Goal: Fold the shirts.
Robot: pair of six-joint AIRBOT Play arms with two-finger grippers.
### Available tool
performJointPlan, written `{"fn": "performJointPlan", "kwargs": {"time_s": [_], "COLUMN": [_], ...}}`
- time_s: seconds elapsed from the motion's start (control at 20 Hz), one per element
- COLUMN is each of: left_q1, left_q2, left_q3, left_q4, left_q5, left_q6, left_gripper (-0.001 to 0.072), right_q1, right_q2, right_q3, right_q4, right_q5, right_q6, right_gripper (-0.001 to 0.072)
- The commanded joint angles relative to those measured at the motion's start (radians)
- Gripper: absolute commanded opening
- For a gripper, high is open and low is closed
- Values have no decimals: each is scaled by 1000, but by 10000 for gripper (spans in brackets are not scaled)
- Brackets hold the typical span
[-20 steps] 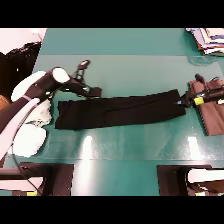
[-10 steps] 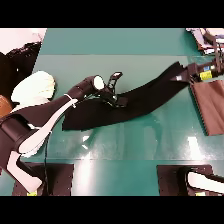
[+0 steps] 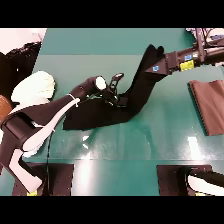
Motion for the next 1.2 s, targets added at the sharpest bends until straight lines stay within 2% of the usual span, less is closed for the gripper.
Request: {"fn": "performJointPlan", "kwargs": {"time_s": [0.0, 0.3, 0.5, 0.55, 0.65, 0.7, 0.8, 0.85, 0.9, 1.0, 1.15], "left_q1": [76, 347, 521, 554, 606, 621, 634, 634, 633, 633, 633], "left_q2": [63, 329, 487, 514, 555, 565, 572, 571, 572, 571, 571], "left_q3": [3, 3, 3, 3, 3, 3, 3, 3, 3, 3, 3], "left_q4": [31, 193, 262, 264, 267, 266, 267, 267, 266, 266, 266], "left_q5": [-50, -107, -124, -125, -130, -141, -167, -180, -193, -214, -248], "left_q6": [0, 9, 9, 9, 9, 9, 9, 10, 10, 12, 36], "left_gripper": [28, 29, 30, 30, 30, 30, 30, 30, 30, 30, 30], "right_q1": [87, 330, 550, 584, 628, 635, 615, 593, 564, 486, 333], "right_q2": [1, -93, -254, -297, -389, -430, -480, -488, -482, -447, -340], "right_q3": [6, 6, 8, 24, 107, 156, 240, 258, 251, 174, -58], "right_q4": [4, 6, 71, 99, 107, 106, 92, 61, 15, -59, -109], "right_q5": [-56, -220, -448, -480, -482, -452, -329, -267, -214, -138, -151], "right_q6": [-18, -40, -146, -176, -193, -193, -174, -145, -139, -98, -70], "right_gripper": [14, 15, 22, 108, 462, 556, 542, 463, 447, 447, 447]}}
